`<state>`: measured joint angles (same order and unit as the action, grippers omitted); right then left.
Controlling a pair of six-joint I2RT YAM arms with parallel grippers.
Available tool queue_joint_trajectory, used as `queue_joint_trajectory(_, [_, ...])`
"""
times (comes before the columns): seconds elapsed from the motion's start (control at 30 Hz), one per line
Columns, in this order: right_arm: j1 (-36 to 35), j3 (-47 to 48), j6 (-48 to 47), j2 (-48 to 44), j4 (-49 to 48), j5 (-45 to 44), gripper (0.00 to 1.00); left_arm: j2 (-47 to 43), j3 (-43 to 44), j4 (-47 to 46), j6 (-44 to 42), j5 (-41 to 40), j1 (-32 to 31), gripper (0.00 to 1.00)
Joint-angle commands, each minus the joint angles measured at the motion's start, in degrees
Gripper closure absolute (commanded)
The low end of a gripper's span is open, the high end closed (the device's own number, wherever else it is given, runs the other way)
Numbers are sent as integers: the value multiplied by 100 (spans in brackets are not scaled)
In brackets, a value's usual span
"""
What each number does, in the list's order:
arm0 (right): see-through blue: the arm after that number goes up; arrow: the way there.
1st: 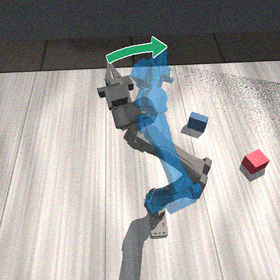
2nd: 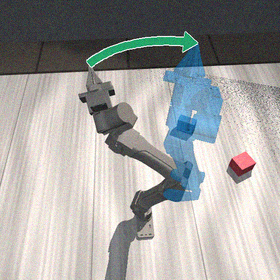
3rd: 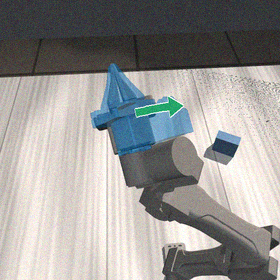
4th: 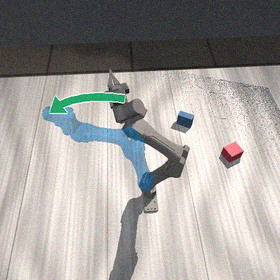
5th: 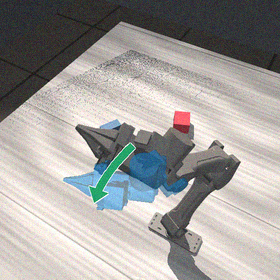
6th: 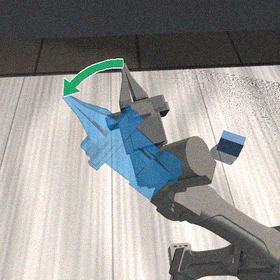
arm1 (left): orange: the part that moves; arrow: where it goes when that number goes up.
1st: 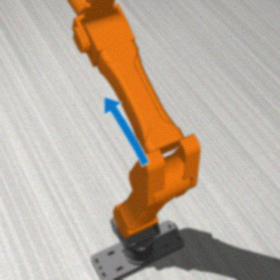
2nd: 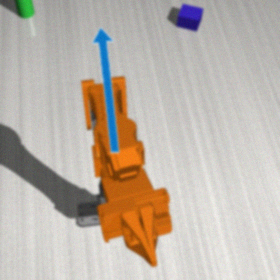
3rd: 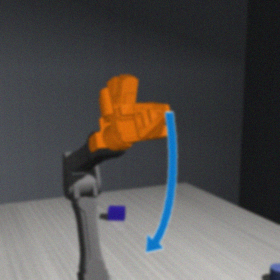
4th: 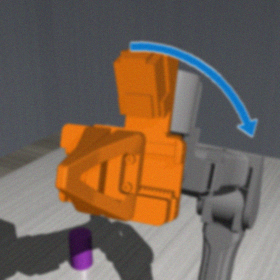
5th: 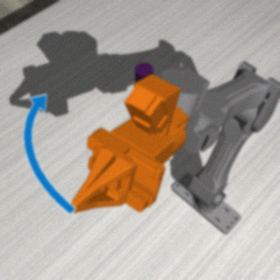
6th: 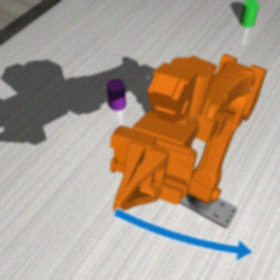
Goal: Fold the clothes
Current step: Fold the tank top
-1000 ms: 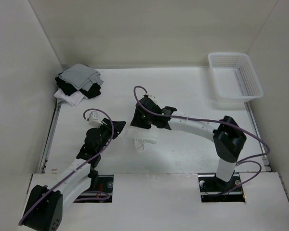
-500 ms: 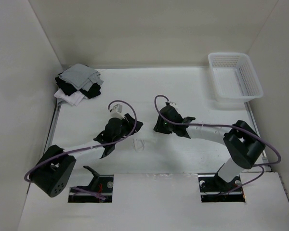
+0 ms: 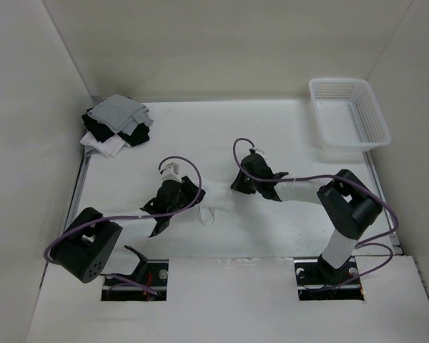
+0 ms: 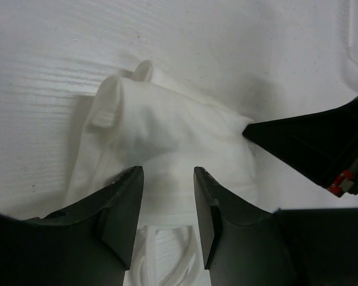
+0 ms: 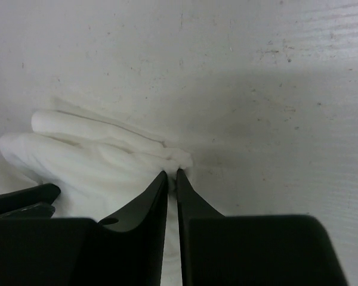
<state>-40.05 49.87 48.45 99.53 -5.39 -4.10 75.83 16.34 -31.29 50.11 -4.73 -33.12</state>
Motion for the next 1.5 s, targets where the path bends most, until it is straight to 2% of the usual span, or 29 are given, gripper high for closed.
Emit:
queue_joint_trajectory(0.0, [151,-56,68,15,-410,-82,87,81,-113,-237,-80,-45,117,63])
queue_joint_trajectory(0.23, [327,-82,7,-38,-454,-144,87,213,-131,-44,-63,-45,258,63])
queue_joint_trajectory(0.4, [389,-117,-11,-109,-621,-135,77,-602,-219,-9,-19,-19,101,57])
queue_joint_trajectory(0.57, [459,-188,-89,-573,-665,-21,54,-1789,-44,508,-18,-133,-102,50])
queue_joint_trajectory(0.73, [503,-389,-318,-1434,-525,67,39,-2581,308,1343,-255,-282,-6,50])
queue_joint_trajectory(0.93, [766,-907,-704,-2761,-436,-213,25,-3004,756,3012,-739,-440,644,47])
queue_joint_trajectory(1.1, [1231,-1426,-1004,-3483,-700,-776,2,-3364,731,4085,-660,-599,1461,43])
queue_joint_trajectory(1.33, [1532,-2375,-732,-3704,-1710,-1136,0,-3602,537,4447,-476,-546,1761,40])
queue_joint_trajectory(1.47, [1584,-2525,-644,-3773,-1772,-1322,0,-3593,546,4377,-423,-581,1875,39])
